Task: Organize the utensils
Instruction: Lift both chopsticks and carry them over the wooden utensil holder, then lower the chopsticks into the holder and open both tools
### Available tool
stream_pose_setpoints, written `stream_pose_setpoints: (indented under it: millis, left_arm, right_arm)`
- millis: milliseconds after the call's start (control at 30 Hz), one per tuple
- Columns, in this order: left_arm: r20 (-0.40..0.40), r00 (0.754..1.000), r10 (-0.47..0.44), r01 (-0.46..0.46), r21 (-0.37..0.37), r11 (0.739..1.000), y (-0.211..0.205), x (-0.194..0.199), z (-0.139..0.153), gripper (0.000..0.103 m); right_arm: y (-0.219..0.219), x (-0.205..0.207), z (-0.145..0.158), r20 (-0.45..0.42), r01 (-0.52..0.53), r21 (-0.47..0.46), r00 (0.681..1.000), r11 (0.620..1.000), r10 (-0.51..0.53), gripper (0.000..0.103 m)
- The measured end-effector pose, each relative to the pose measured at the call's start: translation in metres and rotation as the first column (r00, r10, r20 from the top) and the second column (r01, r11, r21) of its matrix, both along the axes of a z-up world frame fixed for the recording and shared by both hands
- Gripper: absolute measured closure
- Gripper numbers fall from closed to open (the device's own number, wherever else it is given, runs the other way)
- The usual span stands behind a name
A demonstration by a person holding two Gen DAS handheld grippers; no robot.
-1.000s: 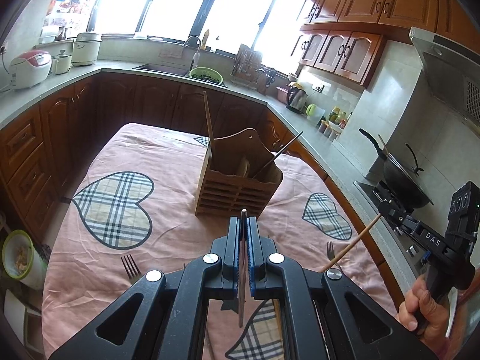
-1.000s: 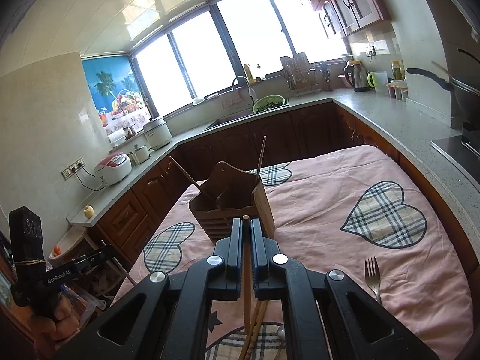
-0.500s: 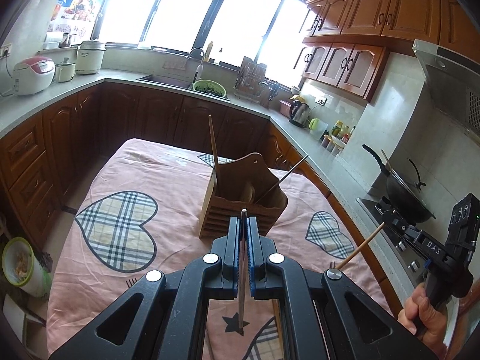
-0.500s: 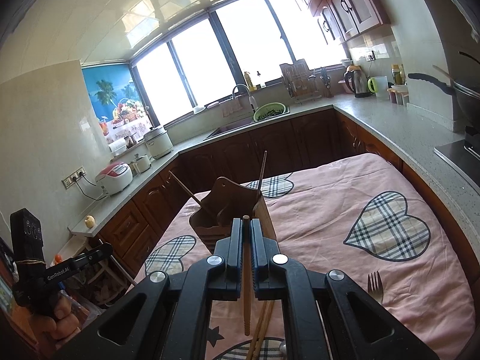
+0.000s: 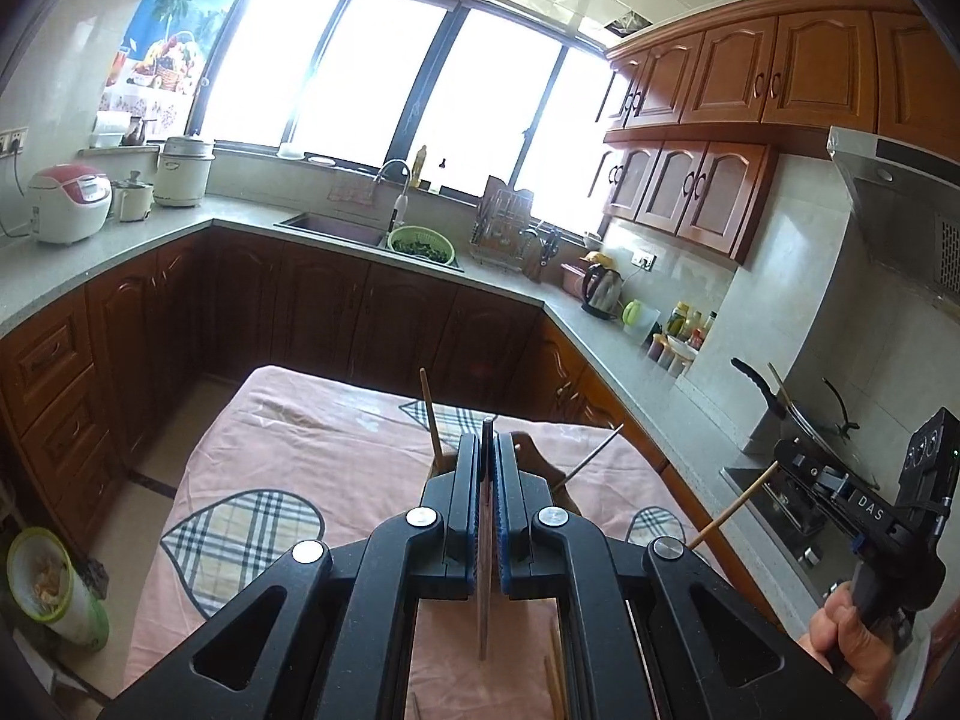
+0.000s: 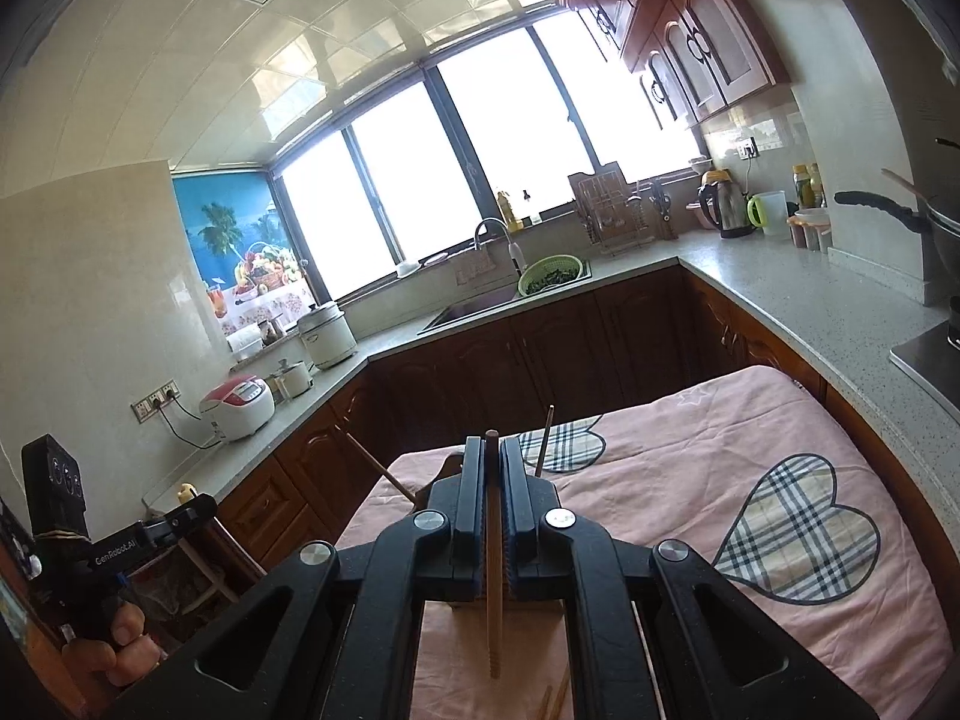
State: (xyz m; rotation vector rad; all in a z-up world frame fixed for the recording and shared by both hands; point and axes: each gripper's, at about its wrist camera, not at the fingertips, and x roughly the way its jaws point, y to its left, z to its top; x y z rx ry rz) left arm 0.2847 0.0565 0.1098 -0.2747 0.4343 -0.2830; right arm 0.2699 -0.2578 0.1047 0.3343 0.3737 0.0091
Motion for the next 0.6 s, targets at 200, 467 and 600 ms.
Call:
stream_pose_setpoints:
  millis: [200, 467, 600]
  left_arm:
    - [0.082, 0.996, 0.021, -0.023, 0.019, 1.000, -0.005, 0.021, 0.008, 0.100]
    - [0.131, 0.989, 0.067, -0.067, -0.004, 0.998, -0.015, 0.059, -0.003, 0.100]
    - [0.136, 0.986, 0.099, -0.098, -0.021, 0.995, -0.022, 0.075, -0.020, 0.100]
  right_arm:
    - [-0.001, 0.023, 0.021, 0.063, 0.016, -0.016, 0.998, 1.000, -0.015, 0.099]
    - [-0.004, 0.053, 0.028, 0.107, 0.041, -0.035, 0.994, 0.999, -0.037, 0.099]
    - [-0.008, 0.067, 0.019, 0.105, 0.060, -0.032, 0.993, 0.998, -0.056, 0.099]
